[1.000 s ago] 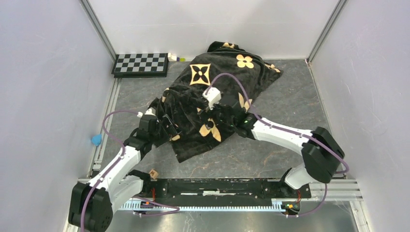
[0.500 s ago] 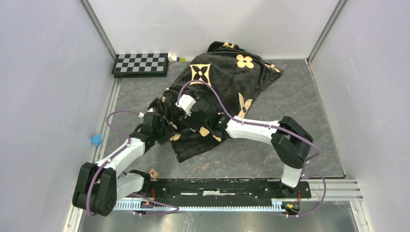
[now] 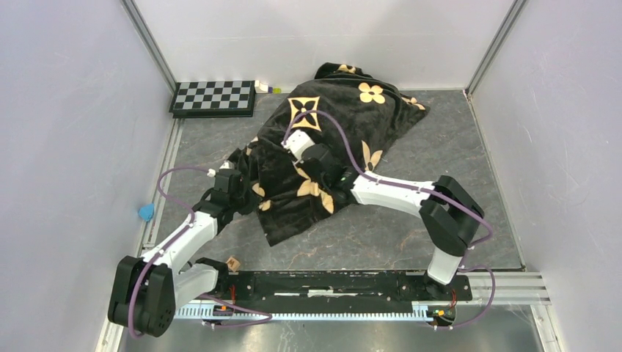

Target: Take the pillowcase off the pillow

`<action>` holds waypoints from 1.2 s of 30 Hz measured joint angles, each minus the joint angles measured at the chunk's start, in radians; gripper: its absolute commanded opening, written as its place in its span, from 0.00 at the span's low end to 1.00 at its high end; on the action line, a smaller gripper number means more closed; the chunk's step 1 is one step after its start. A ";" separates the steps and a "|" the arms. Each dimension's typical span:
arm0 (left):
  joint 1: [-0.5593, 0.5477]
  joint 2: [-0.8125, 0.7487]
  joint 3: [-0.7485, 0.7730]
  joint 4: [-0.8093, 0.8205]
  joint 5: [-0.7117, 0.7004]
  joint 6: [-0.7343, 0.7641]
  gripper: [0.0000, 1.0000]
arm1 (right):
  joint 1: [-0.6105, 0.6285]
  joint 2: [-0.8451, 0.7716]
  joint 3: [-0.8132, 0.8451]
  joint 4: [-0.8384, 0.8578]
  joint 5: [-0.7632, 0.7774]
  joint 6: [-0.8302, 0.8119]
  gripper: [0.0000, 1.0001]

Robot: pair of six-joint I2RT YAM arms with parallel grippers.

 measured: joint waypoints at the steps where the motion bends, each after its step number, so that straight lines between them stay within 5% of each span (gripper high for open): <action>1: 0.000 -0.005 -0.005 0.000 0.000 -0.002 0.02 | -0.016 -0.017 -0.013 0.003 0.005 0.003 0.11; 10: 0.000 -0.016 -0.020 -0.037 0.000 -0.003 0.02 | -0.208 -0.188 -0.117 0.007 0.032 0.047 0.05; 16: 0.000 -0.155 0.012 -0.161 0.013 -0.010 0.04 | -0.216 -0.237 -0.176 -0.003 0.019 0.060 0.04; 18: 0.000 -0.237 0.025 -0.193 0.018 -0.018 0.17 | -0.216 -0.262 -0.203 -0.004 -0.004 0.060 0.05; 22: 0.000 -0.369 0.048 -0.256 -0.004 -0.033 0.75 | -0.218 -0.308 -0.240 -0.005 -0.087 0.060 0.05; 24: 0.001 -0.400 0.059 -0.286 -0.026 -0.037 0.88 | -0.219 -0.319 -0.246 -0.004 -0.142 0.062 0.05; 27: 0.002 -0.417 0.077 -0.319 -0.040 -0.044 1.00 | -0.219 -0.321 -0.248 -0.003 -0.228 0.070 0.05; 36: 0.002 -0.394 0.098 -0.310 -0.039 -0.056 1.00 | -0.219 -0.325 -0.295 0.025 -0.325 0.091 0.07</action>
